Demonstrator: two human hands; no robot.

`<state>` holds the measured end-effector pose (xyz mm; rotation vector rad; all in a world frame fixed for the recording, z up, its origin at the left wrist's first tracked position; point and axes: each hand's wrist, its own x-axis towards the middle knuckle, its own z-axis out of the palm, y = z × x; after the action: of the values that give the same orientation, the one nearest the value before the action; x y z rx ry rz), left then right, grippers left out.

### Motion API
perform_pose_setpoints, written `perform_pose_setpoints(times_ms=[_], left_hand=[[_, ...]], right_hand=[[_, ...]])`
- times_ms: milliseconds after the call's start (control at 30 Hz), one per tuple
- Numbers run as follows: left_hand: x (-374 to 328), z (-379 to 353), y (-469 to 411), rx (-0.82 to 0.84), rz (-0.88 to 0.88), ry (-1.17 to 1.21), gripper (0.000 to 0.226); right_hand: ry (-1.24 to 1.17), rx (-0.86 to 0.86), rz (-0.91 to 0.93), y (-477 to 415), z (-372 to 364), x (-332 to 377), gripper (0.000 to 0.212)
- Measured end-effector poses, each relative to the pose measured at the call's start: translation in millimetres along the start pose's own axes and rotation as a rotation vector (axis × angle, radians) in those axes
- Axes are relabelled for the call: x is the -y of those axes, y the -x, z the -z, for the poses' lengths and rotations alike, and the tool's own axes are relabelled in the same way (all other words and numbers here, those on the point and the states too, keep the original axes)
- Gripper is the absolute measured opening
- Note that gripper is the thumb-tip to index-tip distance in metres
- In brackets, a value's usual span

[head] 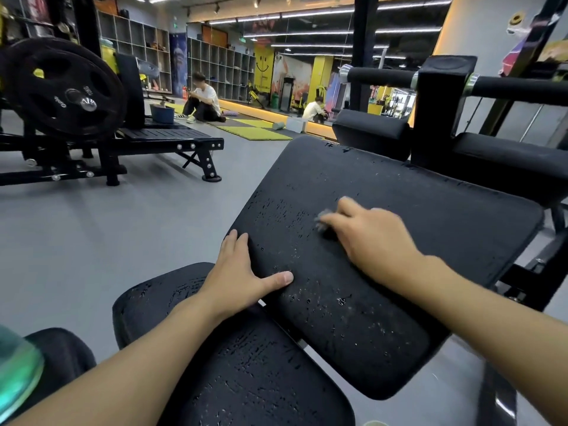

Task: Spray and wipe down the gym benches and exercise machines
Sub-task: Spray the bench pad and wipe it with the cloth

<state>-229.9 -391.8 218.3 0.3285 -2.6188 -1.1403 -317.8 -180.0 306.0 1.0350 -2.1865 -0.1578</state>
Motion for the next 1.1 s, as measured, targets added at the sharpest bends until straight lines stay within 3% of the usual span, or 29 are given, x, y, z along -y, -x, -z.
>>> perform_pose_setpoints(times_ms=[67, 200, 333, 433, 500, 600, 700, 833, 900, 967, 1000, 1100], left_hand=[[-0.3, 0.4, 0.4, -0.008, -0.003, -0.006, 0.128], [-0.4, -1.2, -0.9, -0.009, 0.002, -0.04, 0.126], [0.0, -2.0, -0.8, -0.009, -0.002, -0.027, 0.124], [-0.5, -1.5, -3.2, 0.006, -0.002, -0.015, 0.12], [-5.1, 1.0, -2.7, -0.001, 0.027, -0.062, 0.112], [-32.7, 5.9, 6.2, -0.085, -0.096, -0.305, 0.085], [-75.3, 0.8, 14.1, 0.131, -0.289, 0.031, 0.09], [-119.0, -22.7, 18.6, 0.216, -0.38, 0.199, 0.1], [-118.6, -30.4, 20.6, 0.188, -0.309, 0.16, 0.098], [-107.5, -33.8, 22.4, 0.064, -0.317, 0.075, 0.077], [-100.4, -32.1, 20.9, -0.028, -0.337, 0.044, 0.064], [-84.3, -21.7, 7.0, -0.201, -0.3, -0.009, 0.04]], right_hand=[[0.011, 0.027, -0.078, 5.2, -2.7, 12.1, 0.032], [0.024, 0.09, 0.226, 34.3, -5.7, 35.6, 0.037], [0.03, -0.012, -0.04, 22.5, 10.1, -1.3, 0.034], [-0.015, 0.054, -0.007, 36.1, 5.7, 21.2, 0.022], [-0.184, 0.108, -0.021, 39.8, 8.7, 29.2, 0.019], [-0.633, 0.071, -0.274, 33.2, 22.0, 21.2, 0.029], [-0.961, 0.017, -0.449, 28.8, 31.6, 19.0, 0.031], [-1.148, 0.281, -0.572, 27.4, 42.5, 9.5, 0.031], [-1.123, 0.404, -0.446, 23.7, 53.8, 4.2, 0.036], [-0.89, 0.465, -0.279, 25.1, 62.6, -9.5, 0.037], [-0.667, 0.446, -0.227, 29.1, 63.8, -21.6, 0.037], [-0.021, 0.15, -0.187, 59.4, 54.8, -59.6, 0.046]])
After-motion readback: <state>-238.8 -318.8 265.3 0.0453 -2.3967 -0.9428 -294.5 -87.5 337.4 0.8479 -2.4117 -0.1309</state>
